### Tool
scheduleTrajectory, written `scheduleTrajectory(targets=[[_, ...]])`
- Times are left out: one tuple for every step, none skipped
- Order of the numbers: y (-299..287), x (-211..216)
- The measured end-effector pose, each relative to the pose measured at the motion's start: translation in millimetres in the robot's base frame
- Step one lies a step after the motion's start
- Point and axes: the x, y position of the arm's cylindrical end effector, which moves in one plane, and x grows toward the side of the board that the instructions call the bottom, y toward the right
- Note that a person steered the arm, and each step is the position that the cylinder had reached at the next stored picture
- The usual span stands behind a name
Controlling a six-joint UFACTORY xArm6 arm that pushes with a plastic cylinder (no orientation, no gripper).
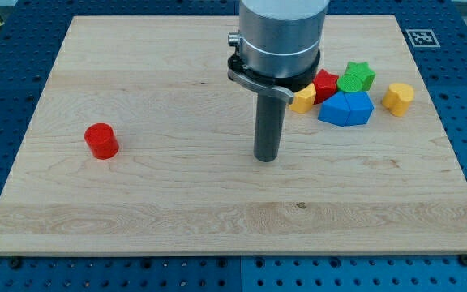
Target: Point your arm at the yellow heart
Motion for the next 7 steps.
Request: scheduleTrajectory(targets=[[54, 0], [107, 0], [140, 0], [140, -16], [146, -38], [177, -39], [200, -39]])
